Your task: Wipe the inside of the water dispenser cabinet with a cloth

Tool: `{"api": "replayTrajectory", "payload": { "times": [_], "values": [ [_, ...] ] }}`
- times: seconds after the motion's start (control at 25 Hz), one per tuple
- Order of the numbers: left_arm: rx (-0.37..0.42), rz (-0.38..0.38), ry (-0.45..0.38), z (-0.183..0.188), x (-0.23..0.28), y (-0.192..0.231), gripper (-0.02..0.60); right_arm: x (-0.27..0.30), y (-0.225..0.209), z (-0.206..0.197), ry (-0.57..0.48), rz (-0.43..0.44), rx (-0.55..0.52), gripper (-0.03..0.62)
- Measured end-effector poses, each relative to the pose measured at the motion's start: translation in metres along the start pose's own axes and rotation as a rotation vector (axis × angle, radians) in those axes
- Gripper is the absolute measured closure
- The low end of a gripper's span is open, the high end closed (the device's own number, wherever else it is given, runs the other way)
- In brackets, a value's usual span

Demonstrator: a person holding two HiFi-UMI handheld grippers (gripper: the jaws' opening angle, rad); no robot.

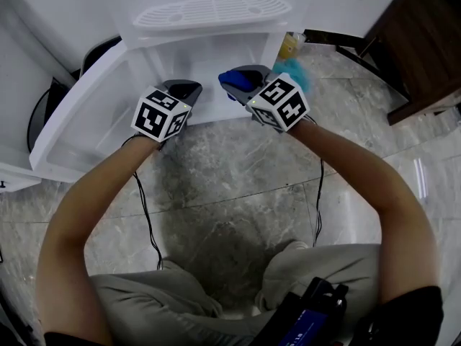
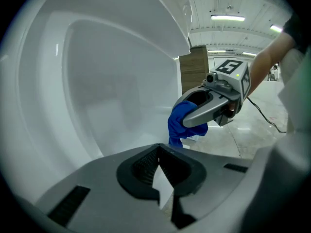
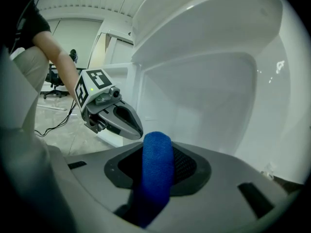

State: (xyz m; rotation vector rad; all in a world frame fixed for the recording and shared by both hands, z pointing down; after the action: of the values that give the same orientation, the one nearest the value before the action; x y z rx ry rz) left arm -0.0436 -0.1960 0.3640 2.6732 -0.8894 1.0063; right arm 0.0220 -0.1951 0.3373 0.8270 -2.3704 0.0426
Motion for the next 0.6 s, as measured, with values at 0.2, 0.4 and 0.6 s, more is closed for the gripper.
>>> {"api": "replayTrajectory", "payload": {
  "times": [0.2,0.4,0.6],
  "values": [
    [0.005,-0.004,0.011,-0.0019,0.0034,-0.0014,0.574,0.0027,-0.0008,0.0024,0.005,-0.003,-0.022,0.476],
    [0.011,-0.008,0.017,-0.0040,0.0044,-0.0031,0.574,0.0028,-0.0016,0.0042,0.006,-0.004,-0.024,0.476],
    [0.020,-0.008,0.034,-0.0077,0.0067,-0.0033,0.574,0.0038,-0.0034,0.0009,0.016,-0.003,-0.025,0.476]
  ]
}}
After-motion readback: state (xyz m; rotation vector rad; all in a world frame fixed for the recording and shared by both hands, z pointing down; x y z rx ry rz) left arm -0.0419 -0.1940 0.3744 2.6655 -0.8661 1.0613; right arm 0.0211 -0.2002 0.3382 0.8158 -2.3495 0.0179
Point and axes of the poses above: the fingertips, and each gripper's own axes: x forward along the fingers, y to its left, z out of its top, the point moved 1 cm from there along -x, backward along the fingers, and after that the axes turned 10 degrees about y, right-handed, at the moved point
